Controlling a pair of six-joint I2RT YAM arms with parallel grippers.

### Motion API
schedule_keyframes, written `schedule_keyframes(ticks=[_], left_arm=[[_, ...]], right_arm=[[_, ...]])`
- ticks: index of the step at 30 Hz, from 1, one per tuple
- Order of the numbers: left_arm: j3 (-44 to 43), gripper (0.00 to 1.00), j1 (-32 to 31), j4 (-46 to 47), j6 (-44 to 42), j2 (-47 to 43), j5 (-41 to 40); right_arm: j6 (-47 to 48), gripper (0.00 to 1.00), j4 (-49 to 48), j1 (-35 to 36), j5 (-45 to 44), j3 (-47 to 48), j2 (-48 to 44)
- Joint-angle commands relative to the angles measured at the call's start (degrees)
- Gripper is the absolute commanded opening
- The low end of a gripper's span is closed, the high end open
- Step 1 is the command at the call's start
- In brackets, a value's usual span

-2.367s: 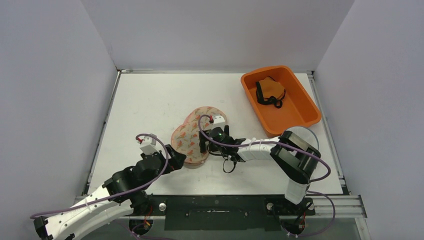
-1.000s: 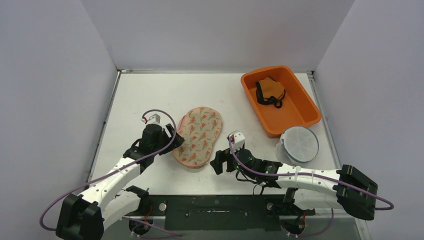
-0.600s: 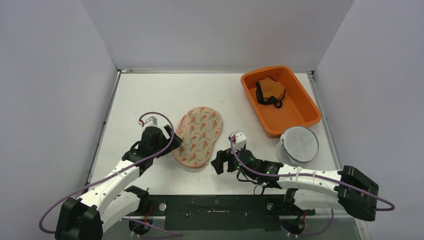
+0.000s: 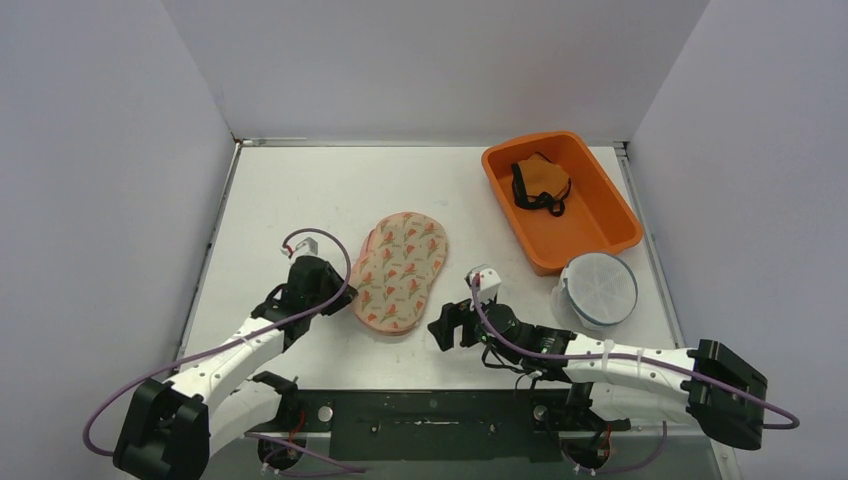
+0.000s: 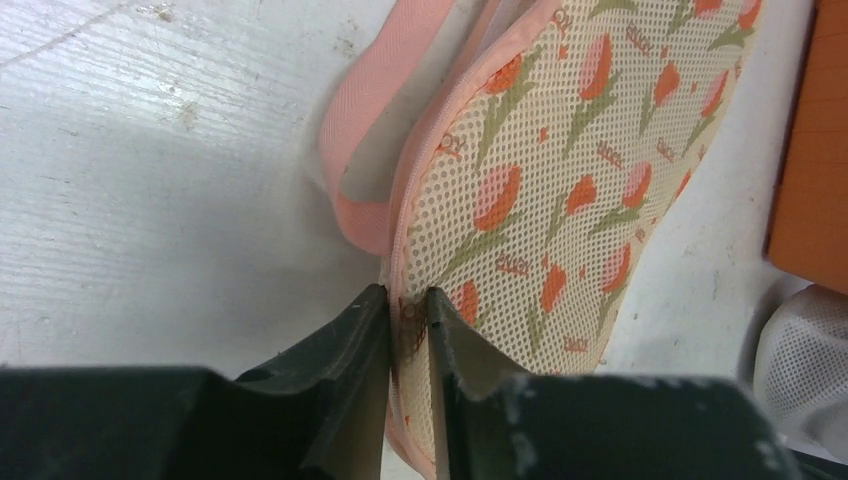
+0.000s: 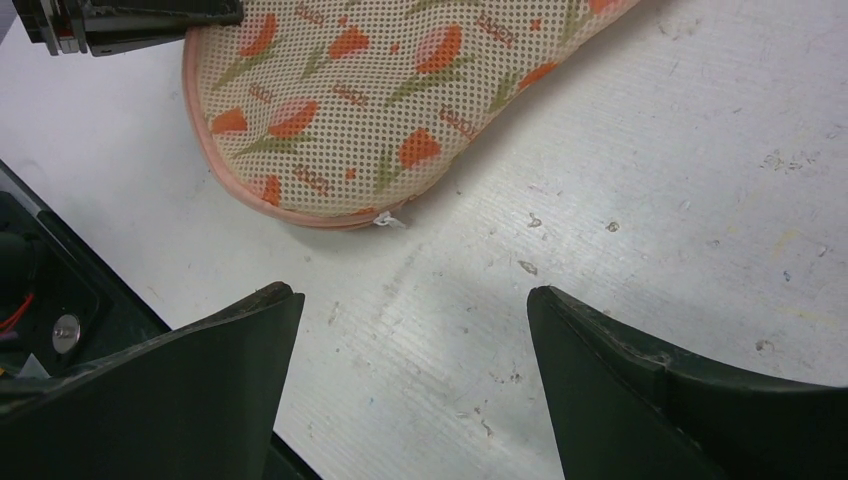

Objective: Unzip the laundry bag and remove the bra
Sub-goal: Move the laundry bag to the center of the board, then open the laundry bag at the center of the board.

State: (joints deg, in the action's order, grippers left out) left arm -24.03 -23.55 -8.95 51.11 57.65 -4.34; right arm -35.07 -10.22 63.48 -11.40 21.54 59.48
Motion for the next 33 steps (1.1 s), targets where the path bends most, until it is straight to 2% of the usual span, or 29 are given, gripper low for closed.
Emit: schedule_keyframes(ticks=[1, 4, 10, 11, 14, 16, 20, 23, 28, 33], left_arm=[[-0.5, 0.14, -0.5, 3.5, 0.4, -3.1, 0.7], [-0.4, 0.06, -1.1, 2.0, 0.4, -5.8, 0.4], [-0.5, 0.05, -2.9, -1.5, 0.3, -10.0, -0.4], [-0.5, 0.06, -3.4, -1.8, 0.2, -10.8, -0.8], [-0.9, 0.23, -5.4, -3.4, 0.0, -11.8, -2.8], [-1.0, 0.28, -6.3, -3.8, -0.4, -11.5, -3.4], [-0.7, 0.3, -7.0, -3.3, -0.6, -10.4, -3.0], [-0.3, 0.22, -7.2, -2.8, -0.5, -10.2, -3.1], [-1.5, 0.0, -9.4, -2.5, -0.9, -11.8, -3.8], [-6.7, 0.0, -16.8, -2.2, -4.2, -13.3, -7.6]], right_arm=[[-0.3, 0.86, -1.5, 0.4, -1.8, -0.5, -2.4], [-0.3, 0.86, -0.9, 0.4, -2.4, -0.6, -3.0], [-0.9, 0.92, 0.8, 0.5, -4.4, -0.3, -4.4], [-1.3, 0.93, 1.1, 0.4, -5.1, -0.3, -4.7], [-2.3, 0.96, 1.1, 0.4, -5.6, -0.4, -5.5], [-2.2, 0.96, 1.1, 0.4, -5.7, -0.1, -5.4], [-2.1, 0.95, 1.3, 0.4, -5.6, 0.4, -5.1], [-2.1, 0.95, 1.6, 0.5, -5.5, 0.5, -5.1], [-3.5, 0.95, 3.0, 0.5, -6.7, 0.9, -6.7], [-7.2, 0.97, 6.7, 0.1, -12.0, 2.3, -11.3]])
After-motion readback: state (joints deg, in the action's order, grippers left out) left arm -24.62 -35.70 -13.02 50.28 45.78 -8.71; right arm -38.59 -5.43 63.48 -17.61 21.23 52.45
